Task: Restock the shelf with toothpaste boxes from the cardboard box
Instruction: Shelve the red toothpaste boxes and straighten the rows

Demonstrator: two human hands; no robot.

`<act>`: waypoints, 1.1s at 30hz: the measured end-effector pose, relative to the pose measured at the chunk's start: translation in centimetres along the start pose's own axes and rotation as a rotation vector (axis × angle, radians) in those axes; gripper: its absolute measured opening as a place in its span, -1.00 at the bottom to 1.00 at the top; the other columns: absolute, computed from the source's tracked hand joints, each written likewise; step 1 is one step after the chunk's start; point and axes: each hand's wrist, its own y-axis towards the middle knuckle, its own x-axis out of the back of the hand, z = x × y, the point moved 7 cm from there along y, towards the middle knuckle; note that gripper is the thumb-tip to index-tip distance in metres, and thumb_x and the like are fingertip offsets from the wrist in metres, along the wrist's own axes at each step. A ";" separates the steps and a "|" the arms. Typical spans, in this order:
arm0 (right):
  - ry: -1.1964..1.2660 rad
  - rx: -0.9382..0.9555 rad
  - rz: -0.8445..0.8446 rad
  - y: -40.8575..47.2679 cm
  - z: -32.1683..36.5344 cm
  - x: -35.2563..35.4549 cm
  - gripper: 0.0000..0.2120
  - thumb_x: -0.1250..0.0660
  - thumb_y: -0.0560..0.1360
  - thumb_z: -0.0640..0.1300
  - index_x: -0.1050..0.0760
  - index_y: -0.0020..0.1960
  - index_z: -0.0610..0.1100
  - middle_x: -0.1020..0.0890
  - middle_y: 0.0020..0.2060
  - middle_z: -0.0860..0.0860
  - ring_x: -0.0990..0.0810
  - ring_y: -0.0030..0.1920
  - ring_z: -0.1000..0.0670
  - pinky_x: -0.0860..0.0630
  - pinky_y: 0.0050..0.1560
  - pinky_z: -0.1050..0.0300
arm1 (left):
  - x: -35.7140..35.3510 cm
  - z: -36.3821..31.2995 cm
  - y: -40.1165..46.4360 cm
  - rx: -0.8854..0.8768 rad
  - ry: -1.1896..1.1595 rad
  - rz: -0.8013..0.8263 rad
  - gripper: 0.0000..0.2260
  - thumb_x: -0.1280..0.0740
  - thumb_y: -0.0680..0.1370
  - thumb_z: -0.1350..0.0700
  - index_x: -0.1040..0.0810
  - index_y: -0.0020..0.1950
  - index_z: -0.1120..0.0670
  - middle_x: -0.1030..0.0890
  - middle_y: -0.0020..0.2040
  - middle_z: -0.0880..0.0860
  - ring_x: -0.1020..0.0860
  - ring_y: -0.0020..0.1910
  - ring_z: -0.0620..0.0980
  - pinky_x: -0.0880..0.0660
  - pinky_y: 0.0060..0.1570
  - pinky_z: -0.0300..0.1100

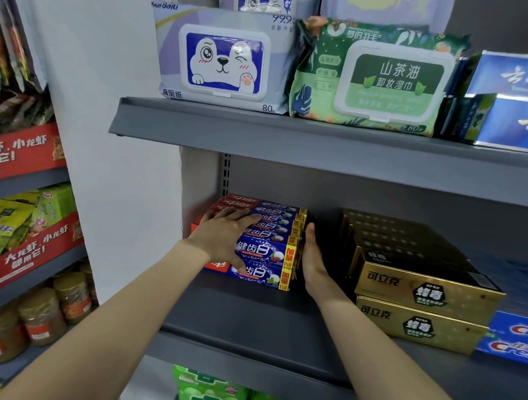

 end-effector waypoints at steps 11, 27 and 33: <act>-0.075 -0.048 -0.011 0.1 0.4 -1.5 -0.35 0.04 0.53 0.33 -0.33 0.40 -0.09 -0.57 0.20 -0.13 -0.57 0.17 -0.11 -0.40 0.11 0.04 | 0.2 1.0 -0.6 0.013 -0.002 -0.007 -0.04 -0.48 0.32 -0.19 0.07 0.53 -0.19 -0.01 0.56 -0.09 0.00 0.54 0.05 0.00 0.45 0.18; -0.107 -0.057 -0.006 -0.2 0.8 -1.4 -0.36 0.08 0.56 0.30 -0.40 0.34 -0.12 -0.59 0.17 -0.15 -0.57 0.15 -0.13 -0.39 0.07 0.05 | 0.4 0.9 -0.8 0.026 0.017 -0.008 -0.03 -0.49 0.32 -0.19 0.07 0.53 -0.19 0.01 0.56 -0.09 0.03 0.54 0.05 0.02 0.45 0.17; -0.110 0.060 -0.017 -1.9 1.1 -1.0 -0.30 -0.05 0.48 0.37 -0.13 0.50 0.05 -0.41 0.38 -0.05 -0.46 0.31 -0.07 -0.36 0.23 0.04 | 0.9 0.8 -1.1 0.024 -0.150 0.002 -0.17 -0.38 0.39 -0.27 0.00 0.53 -0.18 -0.11 0.54 -0.09 -0.10 0.52 0.06 -0.04 0.48 0.13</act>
